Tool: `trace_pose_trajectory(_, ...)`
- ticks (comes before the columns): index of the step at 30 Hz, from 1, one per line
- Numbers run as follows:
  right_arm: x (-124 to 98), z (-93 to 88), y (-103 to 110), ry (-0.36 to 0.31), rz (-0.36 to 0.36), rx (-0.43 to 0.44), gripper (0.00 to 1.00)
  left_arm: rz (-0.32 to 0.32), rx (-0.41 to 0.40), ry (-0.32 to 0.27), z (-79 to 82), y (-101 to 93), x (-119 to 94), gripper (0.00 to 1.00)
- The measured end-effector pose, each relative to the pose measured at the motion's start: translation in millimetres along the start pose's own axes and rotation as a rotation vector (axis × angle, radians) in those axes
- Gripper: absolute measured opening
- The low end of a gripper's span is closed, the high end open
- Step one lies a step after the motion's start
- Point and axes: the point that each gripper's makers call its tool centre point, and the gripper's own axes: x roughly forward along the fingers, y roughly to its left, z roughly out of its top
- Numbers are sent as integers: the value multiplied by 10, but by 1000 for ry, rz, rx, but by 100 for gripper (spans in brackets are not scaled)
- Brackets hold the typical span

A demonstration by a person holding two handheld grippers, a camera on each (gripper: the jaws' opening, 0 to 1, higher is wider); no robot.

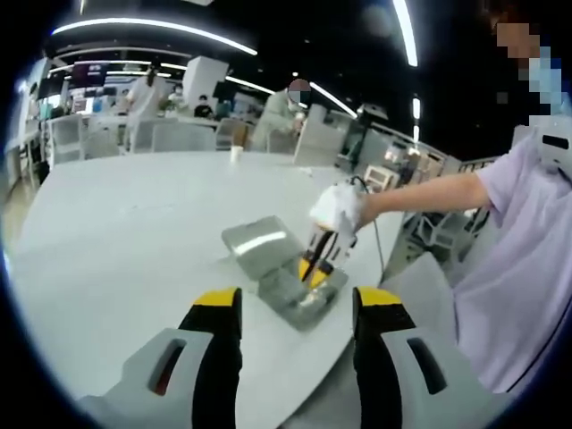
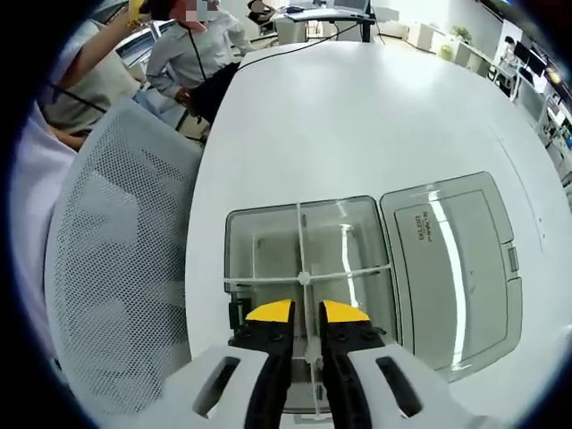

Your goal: Insert the divider into the dual guide fixture by aligning both edges with the guide slots and pushing it downward to the bottom, including one-sided entry, uneven engagement, binding, and posture correction.

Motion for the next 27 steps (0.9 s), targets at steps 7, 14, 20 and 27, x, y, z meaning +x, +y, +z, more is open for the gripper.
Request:
trace_pose_trajectory(7,-159,58,-4,-66,-21,17,10,3,4,4,-11,5,0,49)
trace_pose_trajectory(14,-392,65,0,-148,-55,59,15,5,4,17,-72,10,0,51)
trace_pose_trajectory(20,-662,-5,26,-230,-97,106,18,12,8,14,-83,24,-11,54)
trace_pose_trajectory(27,-914,-119,69,-300,-144,162,21,11,12,20,-104,21,5,55)
